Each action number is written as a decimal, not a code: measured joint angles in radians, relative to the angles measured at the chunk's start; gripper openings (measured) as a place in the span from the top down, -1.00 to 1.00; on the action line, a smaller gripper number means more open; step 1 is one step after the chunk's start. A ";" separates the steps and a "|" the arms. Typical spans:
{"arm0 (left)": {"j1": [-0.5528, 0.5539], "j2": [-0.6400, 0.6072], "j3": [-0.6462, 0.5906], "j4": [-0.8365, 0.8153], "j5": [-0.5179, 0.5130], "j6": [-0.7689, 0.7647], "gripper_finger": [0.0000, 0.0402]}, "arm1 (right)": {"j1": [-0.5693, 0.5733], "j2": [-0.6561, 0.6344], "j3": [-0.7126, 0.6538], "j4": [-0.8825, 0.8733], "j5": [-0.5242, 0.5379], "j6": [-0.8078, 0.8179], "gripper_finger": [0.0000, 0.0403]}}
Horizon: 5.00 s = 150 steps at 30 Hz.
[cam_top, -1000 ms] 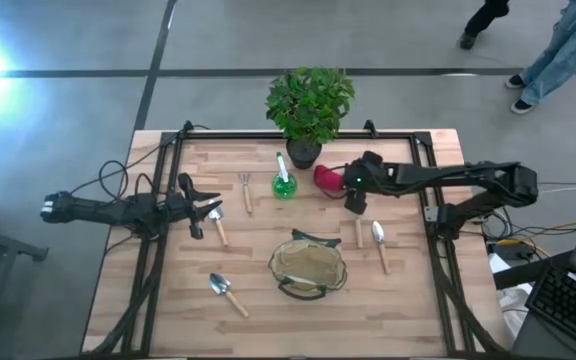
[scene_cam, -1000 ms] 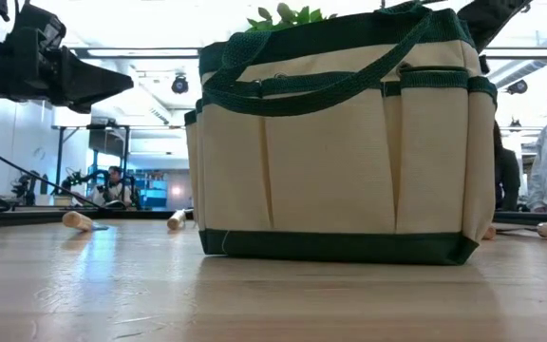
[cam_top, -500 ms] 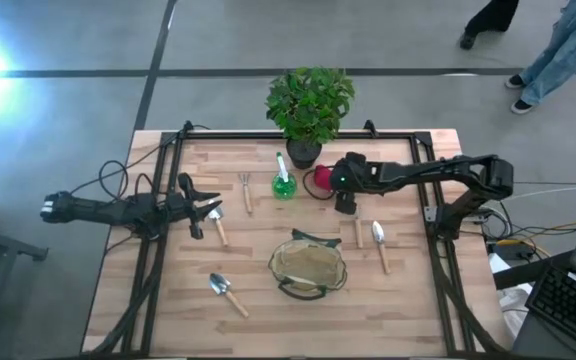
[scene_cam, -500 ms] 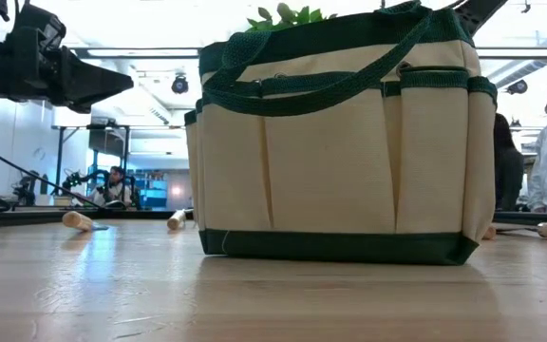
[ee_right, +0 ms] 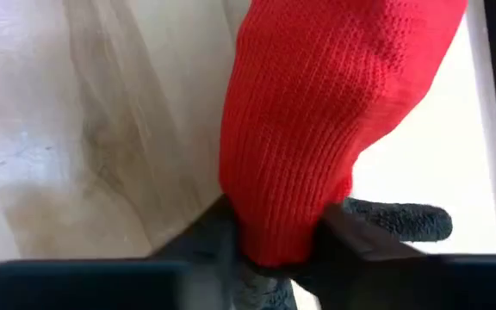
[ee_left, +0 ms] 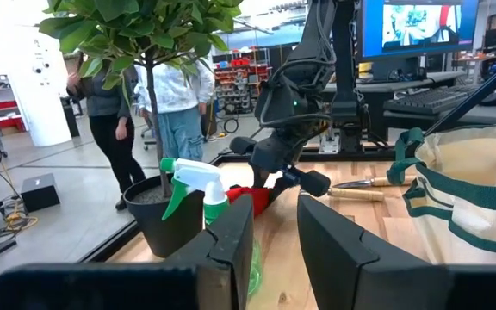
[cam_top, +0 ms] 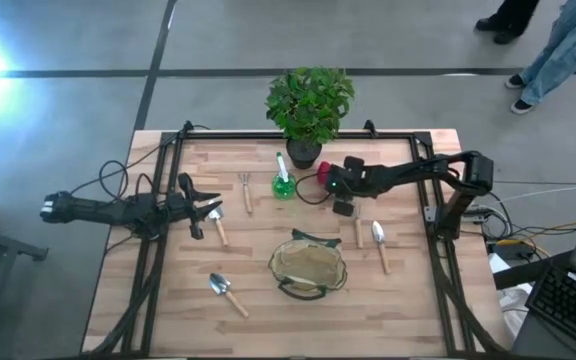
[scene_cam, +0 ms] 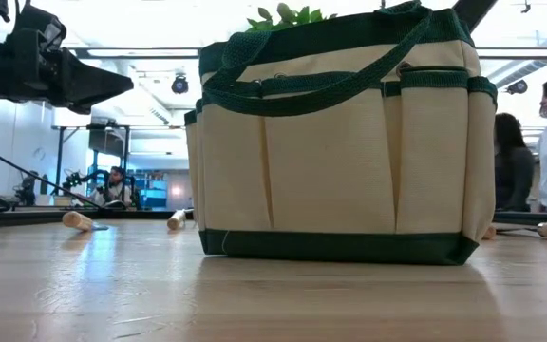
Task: Pick & Place Garden tools in Gardening bag
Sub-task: Put the red gloves into the green gardening bag
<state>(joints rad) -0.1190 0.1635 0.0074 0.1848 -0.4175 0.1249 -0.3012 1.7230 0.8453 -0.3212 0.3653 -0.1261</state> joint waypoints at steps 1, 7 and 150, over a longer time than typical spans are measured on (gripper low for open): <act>0.000 0.000 0.000 0.000 0.000 0.000 0.52 | 0.000 -0.011 -0.001 -0.004 -0.001 0.000 0.78; 0.000 0.000 0.000 -0.002 0.000 -0.001 0.52 | 0.001 -0.088 -0.005 -0.020 -0.011 0.015 0.86; 0.022 0.973 0.784 0.121 0.400 0.083 -0.34 | 0.517 -0.372 -0.083 0.935 -0.348 0.070 0.86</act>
<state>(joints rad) -0.0971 1.1366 0.7917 0.3059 -0.0172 0.2080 0.2157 1.3506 0.7624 0.6135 0.0177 -0.0559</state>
